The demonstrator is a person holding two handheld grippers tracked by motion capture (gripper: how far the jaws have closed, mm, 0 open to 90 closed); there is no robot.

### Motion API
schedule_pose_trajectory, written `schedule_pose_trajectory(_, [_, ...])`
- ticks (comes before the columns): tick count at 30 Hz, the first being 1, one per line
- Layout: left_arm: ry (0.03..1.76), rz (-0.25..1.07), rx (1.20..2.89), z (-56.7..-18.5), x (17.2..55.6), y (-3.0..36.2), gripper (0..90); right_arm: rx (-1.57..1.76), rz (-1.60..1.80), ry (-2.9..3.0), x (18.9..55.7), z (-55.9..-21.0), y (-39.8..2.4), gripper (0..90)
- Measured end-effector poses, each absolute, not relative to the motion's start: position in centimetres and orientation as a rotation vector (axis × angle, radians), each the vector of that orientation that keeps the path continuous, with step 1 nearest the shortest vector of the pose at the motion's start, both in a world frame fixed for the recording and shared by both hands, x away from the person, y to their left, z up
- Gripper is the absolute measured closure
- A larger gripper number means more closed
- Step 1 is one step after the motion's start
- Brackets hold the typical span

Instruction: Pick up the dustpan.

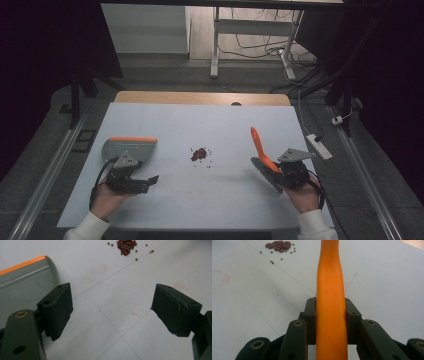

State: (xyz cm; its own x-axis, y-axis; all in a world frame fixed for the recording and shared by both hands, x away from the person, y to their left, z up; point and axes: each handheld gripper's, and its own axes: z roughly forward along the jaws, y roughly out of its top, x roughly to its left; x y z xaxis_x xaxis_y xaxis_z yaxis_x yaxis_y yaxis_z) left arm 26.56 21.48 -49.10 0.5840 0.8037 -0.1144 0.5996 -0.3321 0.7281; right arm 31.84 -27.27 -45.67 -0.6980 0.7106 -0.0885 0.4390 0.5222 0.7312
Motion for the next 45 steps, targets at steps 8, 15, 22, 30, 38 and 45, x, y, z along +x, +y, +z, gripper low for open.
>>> schedule_pose_trajectory(8, [1.098, 0.349, 2.082, -49.1, 26.6, 21.1, 17.6, 0.967, 0.993, 2.371, 32.0, -45.6, -27.9, 70.3])
schedule_pose_trajectory(15, [1.071, 0.350, 2.096, -48.8, 26.2, 20.5, 17.5, 0.975, 0.996, 2.369, 31.9, -45.7, -27.9, 70.3])
schedule_pose_trajectory(22, [1.072, 0.348, 2.108, -48.1, 26.1, 19.7, 17.4, 0.964, 1.000, 2.366, 31.8, -45.4, -27.6, 70.3])
schedule_pose_trajectory(30, [1.147, 0.382, 2.101, -46.3, 26.8, 19.5, 17.4, 0.963, 1.032, 2.353, 31.8, -45.1, -28.2, 70.3])
schedule_pose_trajectory(38, [1.221, 0.432, 2.082, -45.5, 26.7, 21.2, 18.2, 0.965, 1.033, 2.341, 31.6, -44.8, -28.2, 70.3])
schedule_pose_trajectory(45, [1.303, 0.455, 2.082, -45.7, 26.6, 22.9, 18.8, 0.946, 1.013, 2.367, 31.6, -45.2, -27.5, 70.3])
